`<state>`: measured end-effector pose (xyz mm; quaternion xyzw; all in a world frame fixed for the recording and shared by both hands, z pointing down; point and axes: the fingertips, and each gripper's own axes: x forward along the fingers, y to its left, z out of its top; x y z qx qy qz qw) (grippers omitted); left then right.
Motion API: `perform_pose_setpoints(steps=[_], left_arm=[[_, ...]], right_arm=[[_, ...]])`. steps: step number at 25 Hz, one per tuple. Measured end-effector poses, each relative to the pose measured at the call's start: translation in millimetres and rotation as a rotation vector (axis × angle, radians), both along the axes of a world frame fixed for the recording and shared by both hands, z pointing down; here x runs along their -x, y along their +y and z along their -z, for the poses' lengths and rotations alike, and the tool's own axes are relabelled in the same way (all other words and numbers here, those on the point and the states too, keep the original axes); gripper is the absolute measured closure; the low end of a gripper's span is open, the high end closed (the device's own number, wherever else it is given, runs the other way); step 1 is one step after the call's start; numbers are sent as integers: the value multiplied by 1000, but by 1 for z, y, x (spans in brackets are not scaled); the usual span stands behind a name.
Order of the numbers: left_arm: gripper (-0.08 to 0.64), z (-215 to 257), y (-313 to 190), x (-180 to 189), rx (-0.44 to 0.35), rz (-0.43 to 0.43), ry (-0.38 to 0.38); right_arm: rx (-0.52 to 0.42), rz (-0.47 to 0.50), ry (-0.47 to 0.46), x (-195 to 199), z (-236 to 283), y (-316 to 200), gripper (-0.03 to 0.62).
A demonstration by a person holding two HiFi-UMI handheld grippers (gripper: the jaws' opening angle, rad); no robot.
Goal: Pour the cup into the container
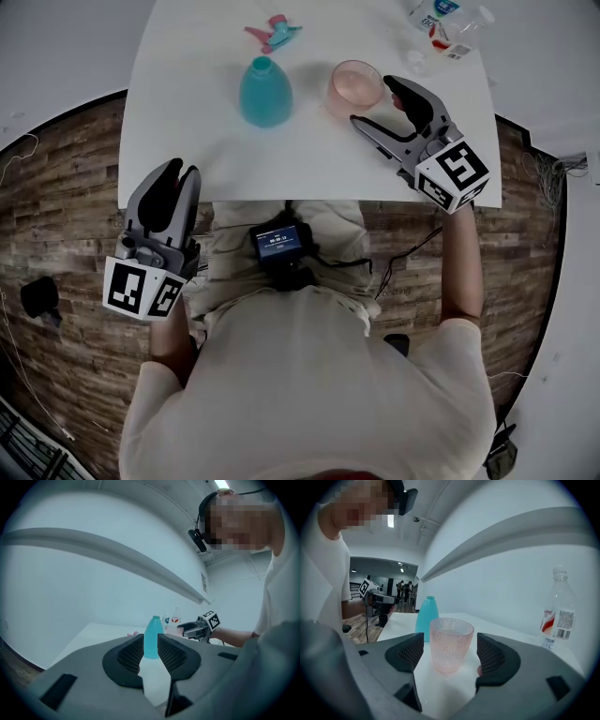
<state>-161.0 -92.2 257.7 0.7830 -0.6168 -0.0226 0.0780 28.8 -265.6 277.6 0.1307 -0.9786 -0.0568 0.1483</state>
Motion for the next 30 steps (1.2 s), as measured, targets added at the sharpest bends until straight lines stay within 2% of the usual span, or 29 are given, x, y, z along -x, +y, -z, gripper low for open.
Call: perform_pose_setpoints(steps=[30], left_arm=[[459, -1, 6, 5, 2, 5, 0]], right_arm=[[47, 68, 21, 26, -16, -8, 245]])
